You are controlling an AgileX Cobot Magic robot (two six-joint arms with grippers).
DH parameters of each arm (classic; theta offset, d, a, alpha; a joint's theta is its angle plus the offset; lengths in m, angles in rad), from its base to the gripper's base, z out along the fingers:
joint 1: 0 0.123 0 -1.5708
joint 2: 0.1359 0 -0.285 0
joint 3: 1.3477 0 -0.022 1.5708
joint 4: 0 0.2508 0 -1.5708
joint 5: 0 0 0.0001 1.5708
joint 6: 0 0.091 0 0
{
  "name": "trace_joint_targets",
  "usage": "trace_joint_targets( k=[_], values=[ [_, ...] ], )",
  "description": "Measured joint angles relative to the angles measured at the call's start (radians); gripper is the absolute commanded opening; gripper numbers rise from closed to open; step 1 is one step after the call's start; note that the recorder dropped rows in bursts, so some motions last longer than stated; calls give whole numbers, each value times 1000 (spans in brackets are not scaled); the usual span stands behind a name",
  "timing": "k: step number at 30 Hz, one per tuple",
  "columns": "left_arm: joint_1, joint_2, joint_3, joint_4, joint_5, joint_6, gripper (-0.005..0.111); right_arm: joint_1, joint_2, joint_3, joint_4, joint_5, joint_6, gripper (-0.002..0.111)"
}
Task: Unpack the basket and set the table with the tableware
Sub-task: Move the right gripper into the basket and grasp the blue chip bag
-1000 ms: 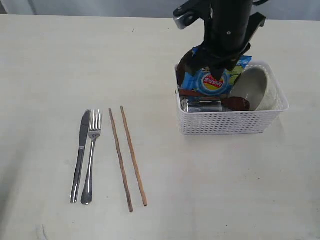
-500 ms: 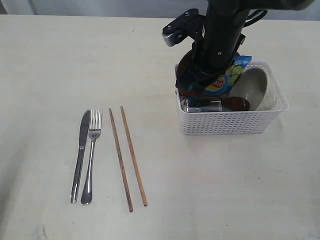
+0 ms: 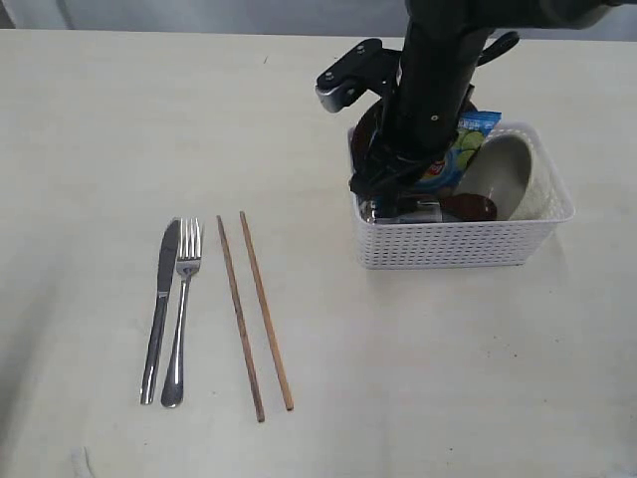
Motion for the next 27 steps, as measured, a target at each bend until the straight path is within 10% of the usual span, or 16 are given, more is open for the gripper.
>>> trace_joint_targets(
  k=[17, 27],
  values=[
    [0, 0, 0, 0, 0, 0, 0, -105, -165, 2, -170, -7, 246, 45],
    [0, 0, 0, 0, 0, 0, 0, -251, -133, 2, 164, -7, -135, 45]
  ],
)
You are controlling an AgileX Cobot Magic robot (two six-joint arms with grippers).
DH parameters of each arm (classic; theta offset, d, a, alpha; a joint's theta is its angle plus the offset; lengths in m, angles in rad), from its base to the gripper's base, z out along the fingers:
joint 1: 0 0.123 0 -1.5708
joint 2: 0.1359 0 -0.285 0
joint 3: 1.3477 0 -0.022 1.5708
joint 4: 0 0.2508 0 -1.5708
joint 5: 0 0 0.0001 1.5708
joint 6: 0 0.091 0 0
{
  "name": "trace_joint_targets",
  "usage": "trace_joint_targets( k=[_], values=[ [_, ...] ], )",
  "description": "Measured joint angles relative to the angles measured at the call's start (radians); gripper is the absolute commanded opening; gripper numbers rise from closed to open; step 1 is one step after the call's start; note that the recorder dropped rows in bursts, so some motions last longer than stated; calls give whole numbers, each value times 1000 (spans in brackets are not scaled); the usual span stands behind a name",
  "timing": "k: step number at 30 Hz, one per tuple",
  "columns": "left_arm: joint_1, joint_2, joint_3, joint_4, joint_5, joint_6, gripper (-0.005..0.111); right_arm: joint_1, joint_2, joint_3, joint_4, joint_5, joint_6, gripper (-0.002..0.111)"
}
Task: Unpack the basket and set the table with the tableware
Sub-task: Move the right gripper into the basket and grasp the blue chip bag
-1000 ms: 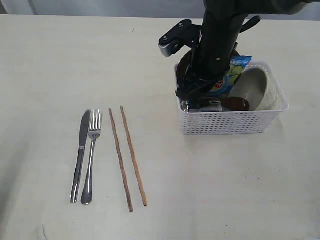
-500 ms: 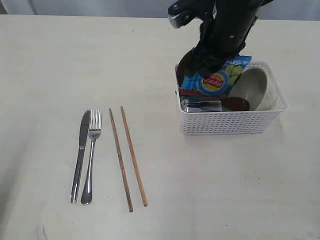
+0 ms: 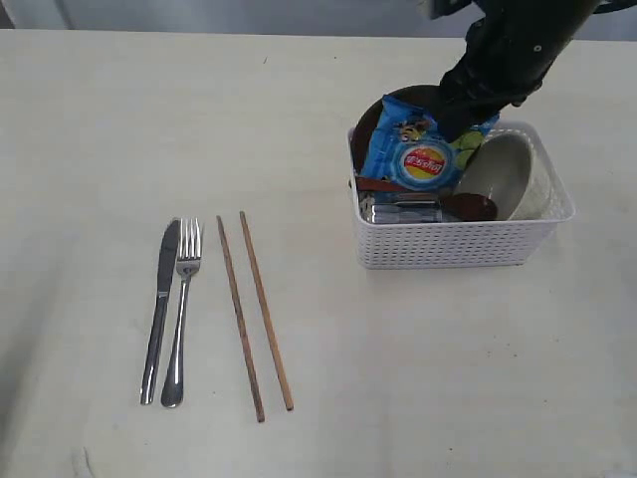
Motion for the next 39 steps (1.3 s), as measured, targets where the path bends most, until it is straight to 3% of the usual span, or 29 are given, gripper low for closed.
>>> trace_joint_targets(
  k=[29, 35, 39],
  values=[
    [0, 0, 0, 0, 0, 0, 0, 26, -6, 0, 32, -87, -426, 45],
    [0, 0, 0, 0, 0, 0, 0, 32, 0, 0, 34, -64, -484, 58],
    [0, 0, 0, 0, 0, 0, 0, 38, 13, 0, 34, -61, -491, 57]
  ],
)
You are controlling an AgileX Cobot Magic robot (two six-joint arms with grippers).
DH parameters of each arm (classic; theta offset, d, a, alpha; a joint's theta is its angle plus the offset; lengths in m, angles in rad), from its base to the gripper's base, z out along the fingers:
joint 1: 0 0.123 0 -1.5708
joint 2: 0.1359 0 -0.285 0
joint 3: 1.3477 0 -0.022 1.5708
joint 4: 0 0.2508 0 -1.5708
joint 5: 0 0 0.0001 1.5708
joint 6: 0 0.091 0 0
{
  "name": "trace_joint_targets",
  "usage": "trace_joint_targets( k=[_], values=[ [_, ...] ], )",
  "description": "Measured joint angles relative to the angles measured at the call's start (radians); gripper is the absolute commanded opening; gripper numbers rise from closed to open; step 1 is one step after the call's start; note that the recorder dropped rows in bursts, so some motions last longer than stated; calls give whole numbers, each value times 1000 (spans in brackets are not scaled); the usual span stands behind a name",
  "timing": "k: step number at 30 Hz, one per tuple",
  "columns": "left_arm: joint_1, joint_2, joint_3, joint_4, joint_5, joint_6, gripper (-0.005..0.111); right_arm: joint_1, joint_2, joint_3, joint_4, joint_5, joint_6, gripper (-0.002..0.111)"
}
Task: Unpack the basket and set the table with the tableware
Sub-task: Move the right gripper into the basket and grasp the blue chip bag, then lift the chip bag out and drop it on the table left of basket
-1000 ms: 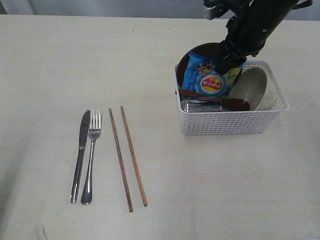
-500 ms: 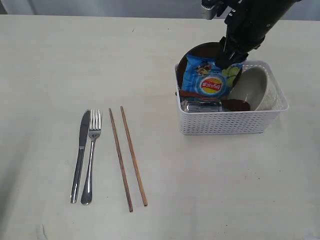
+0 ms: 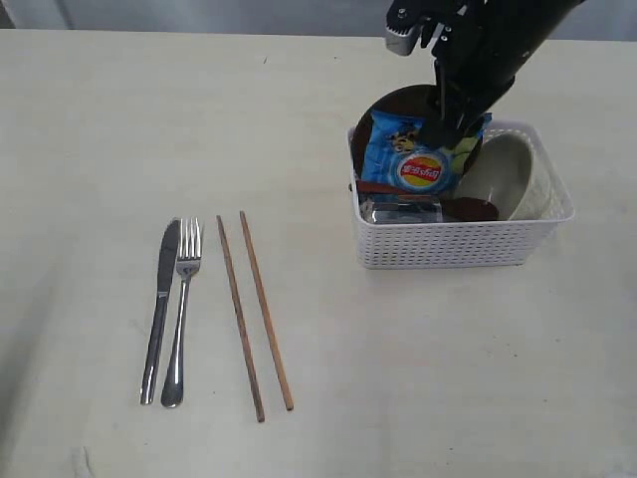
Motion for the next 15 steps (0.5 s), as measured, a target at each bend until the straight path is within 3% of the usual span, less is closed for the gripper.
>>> trace_joint_targets(
  k=[8, 10, 15],
  values=[
    [0, 0, 0, 0, 0, 0, 0, 11, 33, 0, -8, 0, -26, 55],
    [0, 0, 0, 0, 0, 0, 0, 15, 44, 0, -15, 0, -31, 44],
    [0, 0, 0, 0, 0, 0, 0, 16, 50, 0, -20, 5, -32, 0]
  ],
)
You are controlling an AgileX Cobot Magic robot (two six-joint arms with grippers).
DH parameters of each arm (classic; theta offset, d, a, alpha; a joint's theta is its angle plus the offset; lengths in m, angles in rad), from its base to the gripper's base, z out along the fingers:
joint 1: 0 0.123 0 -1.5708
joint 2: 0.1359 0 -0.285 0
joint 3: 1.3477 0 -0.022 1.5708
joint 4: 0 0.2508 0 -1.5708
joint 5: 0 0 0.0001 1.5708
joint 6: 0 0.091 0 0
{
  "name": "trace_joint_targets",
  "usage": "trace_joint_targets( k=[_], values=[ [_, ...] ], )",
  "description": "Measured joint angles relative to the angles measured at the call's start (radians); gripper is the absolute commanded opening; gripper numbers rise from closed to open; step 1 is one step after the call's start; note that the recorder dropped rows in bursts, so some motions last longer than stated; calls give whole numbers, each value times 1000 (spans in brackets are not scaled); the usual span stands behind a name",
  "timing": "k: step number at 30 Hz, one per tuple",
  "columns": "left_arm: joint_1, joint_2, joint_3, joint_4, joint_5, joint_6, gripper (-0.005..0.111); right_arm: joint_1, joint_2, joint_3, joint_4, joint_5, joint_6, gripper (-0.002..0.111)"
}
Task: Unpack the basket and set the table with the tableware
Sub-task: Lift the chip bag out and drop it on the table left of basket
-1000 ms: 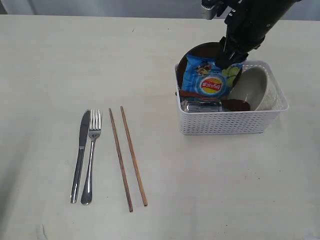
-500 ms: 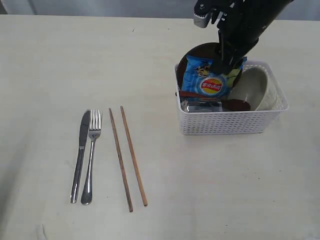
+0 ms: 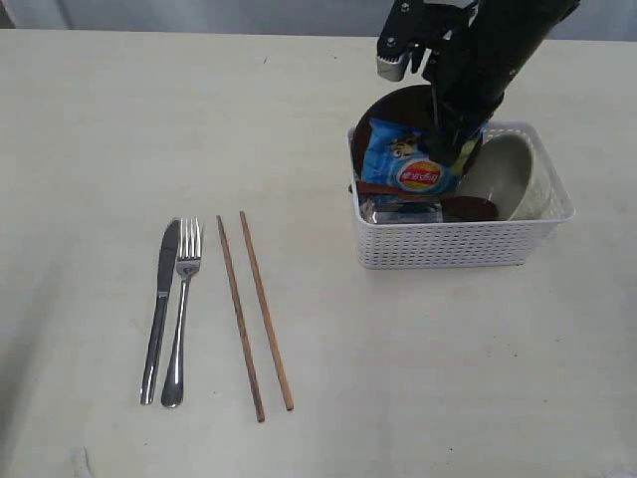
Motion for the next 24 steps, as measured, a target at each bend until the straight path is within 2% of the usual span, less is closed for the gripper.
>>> trace_joint_targets(
  k=[11, 24],
  values=[
    [0, 0, 0, 0, 0, 0, 0, 0, -30, 0, -11, 19, -2, -1],
    [0, 0, 0, 0, 0, 0, 0, 2, -238, 0, -32, 19, -2, -1]
  ],
)
